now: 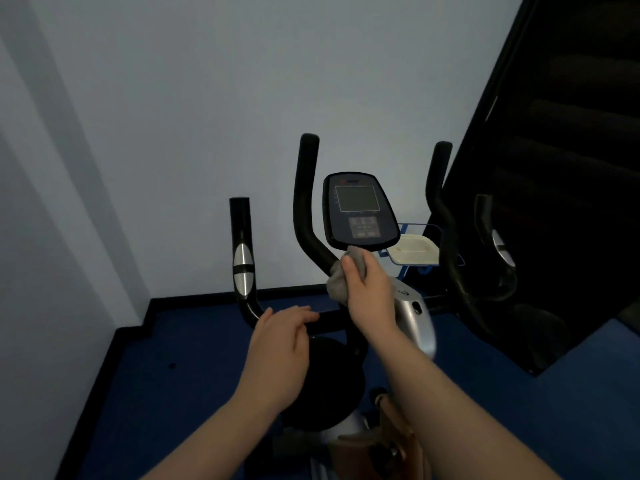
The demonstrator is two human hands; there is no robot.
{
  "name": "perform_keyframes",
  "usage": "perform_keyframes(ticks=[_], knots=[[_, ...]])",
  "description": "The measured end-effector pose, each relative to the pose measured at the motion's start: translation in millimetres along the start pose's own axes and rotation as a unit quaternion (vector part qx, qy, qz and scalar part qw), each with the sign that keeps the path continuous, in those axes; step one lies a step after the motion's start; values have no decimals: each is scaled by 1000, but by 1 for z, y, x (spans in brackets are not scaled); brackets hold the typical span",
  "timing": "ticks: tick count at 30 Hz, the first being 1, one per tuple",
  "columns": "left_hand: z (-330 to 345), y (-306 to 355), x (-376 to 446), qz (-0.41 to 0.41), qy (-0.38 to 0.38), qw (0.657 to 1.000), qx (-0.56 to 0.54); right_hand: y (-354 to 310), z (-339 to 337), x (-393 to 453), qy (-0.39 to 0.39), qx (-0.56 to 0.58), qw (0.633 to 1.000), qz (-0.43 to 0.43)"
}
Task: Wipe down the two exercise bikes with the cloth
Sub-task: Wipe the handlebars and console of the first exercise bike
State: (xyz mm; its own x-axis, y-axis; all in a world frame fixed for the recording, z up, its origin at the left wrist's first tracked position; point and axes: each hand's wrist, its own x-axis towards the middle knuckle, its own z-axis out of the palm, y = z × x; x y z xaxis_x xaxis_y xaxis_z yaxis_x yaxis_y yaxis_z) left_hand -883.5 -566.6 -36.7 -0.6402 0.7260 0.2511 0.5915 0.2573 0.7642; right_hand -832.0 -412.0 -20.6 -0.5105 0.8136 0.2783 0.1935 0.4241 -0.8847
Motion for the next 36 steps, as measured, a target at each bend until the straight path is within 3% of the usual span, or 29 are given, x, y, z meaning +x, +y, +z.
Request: perform_keyframes(ticks=[7, 13, 18, 22, 27, 31, 34, 36], knots=[[0, 0, 0, 1, -1, 1000, -8, 7, -11, -19, -77, -64, 994, -37], [1, -2, 0, -2, -1, 1000, -9, 12, -34, -39, -88, -138, 983, -88], [2, -3, 0, -5, 1, 1000, -9, 11, -36, -27, -95, -179, 979, -31], [2, -2, -1, -8, 4, 1000, -16, 17, -46, -68, -112, -200, 971, -70], [3, -1, 0, -21, 0, 1000, -15, 6, -40, -34, -110, -145, 983, -18], [0, 5, -2, -29, 14, 999, -37, 5, -32, -51, -94, -70, 993, -31], [0, 11, -9, -57, 55, 995, -69, 14, -46, -59, -107, -25, 993, -40], [2, 11, -14, -59, 116, 988, -83, 9, -51, -47, -80, 7, 991, -105]])
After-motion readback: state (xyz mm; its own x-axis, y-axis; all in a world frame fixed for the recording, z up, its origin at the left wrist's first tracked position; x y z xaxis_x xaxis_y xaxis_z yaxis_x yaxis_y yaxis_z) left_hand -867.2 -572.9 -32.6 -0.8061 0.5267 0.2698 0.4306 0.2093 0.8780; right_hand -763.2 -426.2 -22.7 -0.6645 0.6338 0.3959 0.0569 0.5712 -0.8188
